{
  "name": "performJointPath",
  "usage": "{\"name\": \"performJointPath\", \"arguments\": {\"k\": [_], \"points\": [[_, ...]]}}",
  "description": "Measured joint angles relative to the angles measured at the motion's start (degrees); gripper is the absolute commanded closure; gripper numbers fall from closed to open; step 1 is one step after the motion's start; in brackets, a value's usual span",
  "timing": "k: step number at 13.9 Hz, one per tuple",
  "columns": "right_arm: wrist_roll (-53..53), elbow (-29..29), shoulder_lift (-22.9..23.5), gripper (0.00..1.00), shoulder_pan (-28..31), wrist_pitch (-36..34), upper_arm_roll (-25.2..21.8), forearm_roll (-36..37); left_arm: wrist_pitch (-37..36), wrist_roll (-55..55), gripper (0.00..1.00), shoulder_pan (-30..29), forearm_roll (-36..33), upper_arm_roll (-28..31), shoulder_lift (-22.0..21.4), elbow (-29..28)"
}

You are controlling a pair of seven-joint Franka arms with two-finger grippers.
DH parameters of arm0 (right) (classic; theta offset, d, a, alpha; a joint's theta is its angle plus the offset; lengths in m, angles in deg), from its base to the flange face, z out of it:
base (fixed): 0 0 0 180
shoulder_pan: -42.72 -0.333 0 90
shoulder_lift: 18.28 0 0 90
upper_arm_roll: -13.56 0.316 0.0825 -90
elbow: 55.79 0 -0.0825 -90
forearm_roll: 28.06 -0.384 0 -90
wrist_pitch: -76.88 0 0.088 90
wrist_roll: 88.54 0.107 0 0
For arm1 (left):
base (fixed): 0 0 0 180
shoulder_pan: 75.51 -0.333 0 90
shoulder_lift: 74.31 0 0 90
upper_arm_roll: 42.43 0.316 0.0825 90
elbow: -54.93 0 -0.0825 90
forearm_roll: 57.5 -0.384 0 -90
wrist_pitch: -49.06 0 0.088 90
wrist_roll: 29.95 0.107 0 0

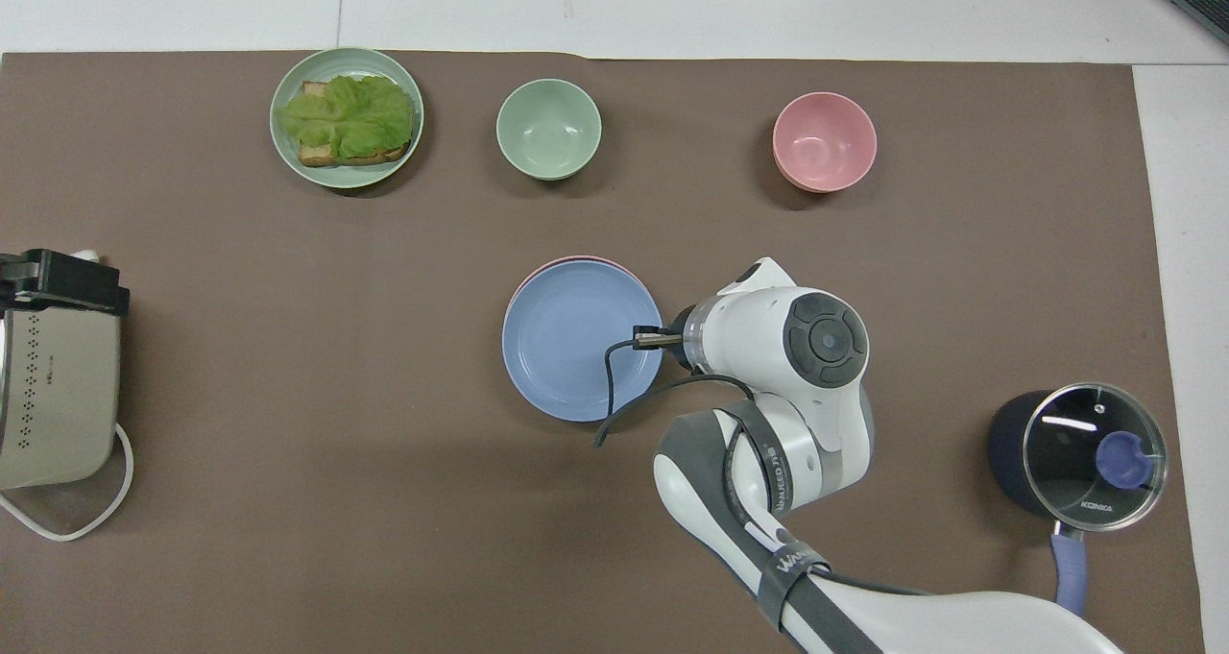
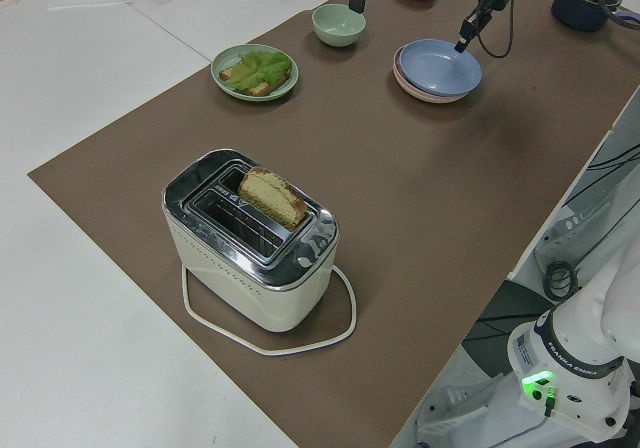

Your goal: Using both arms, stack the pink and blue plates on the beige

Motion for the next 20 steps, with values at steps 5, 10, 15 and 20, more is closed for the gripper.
{"name": "performJointPath", "arguments": {"k": [5,10,15,20], "points": [[0.0,0.0,0.8,1.0,0.0,2.9,0.0,0.6,0.0,0.0,0.0,0.0,0.0,0.0,0.0,0.0],[0.0,-0.1,0.8,0.18,0.2,2.9,-0.2,0.6,0.0,0.0,0.0,0.0,0.0,0.0,0.0,0.0],[0.0,-1.3,-1.7,0.0,2.0,1.4,-1.0,0.6,0.0,0.0,0.0,0.0,0.0,0.0,0.0,0.0],[0.0,-1.9,-12.8,0.0,12.2,-14.5,-1.4,3.3,0.0,0.0,0.0,0.0,0.0,0.0,0.0,0.0]]}}
